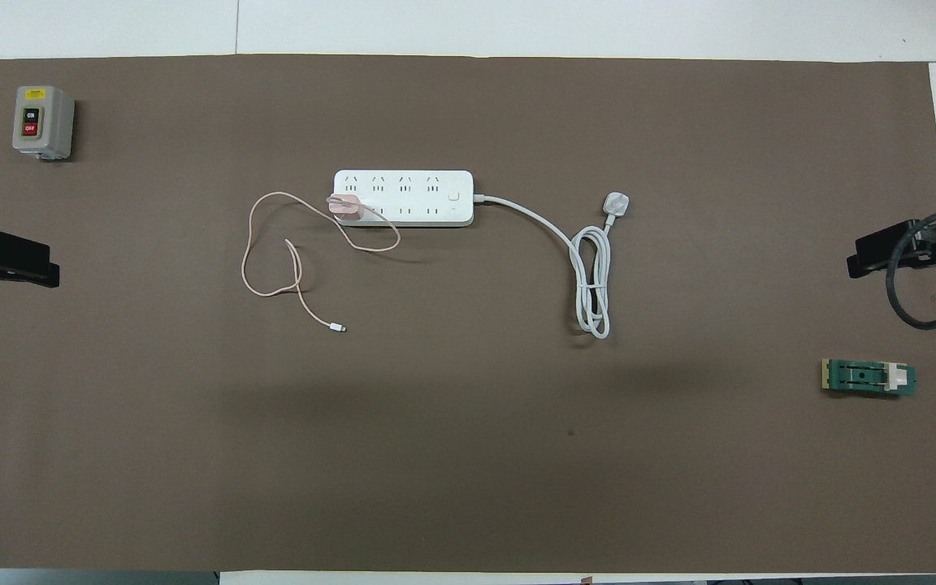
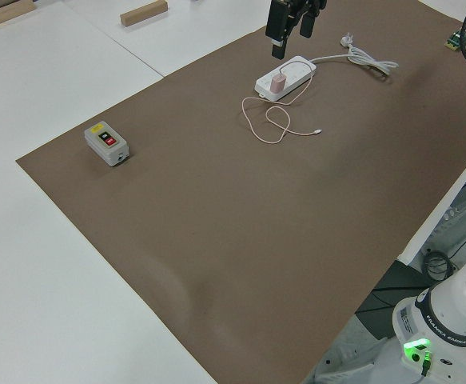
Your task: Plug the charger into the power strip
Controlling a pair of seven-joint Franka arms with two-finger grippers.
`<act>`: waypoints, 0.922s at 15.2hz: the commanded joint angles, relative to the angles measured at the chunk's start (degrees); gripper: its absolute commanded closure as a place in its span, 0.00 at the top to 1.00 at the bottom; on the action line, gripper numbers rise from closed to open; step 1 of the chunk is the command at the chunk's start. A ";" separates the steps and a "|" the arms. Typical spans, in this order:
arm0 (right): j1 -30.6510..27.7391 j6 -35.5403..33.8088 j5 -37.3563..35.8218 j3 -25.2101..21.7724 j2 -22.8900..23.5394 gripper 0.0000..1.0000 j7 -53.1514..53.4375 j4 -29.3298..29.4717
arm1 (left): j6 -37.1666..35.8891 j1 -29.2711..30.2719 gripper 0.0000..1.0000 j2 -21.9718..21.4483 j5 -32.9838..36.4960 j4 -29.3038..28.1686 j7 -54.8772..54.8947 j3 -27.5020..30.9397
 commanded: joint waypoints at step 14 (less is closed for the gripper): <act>-0.55 -0.35 -1.16 0.48 -0.89 1.00 -1.28 -0.71 | 1.58 -1.29 1.00 -0.92 -0.62 -1.80 5.78 0.53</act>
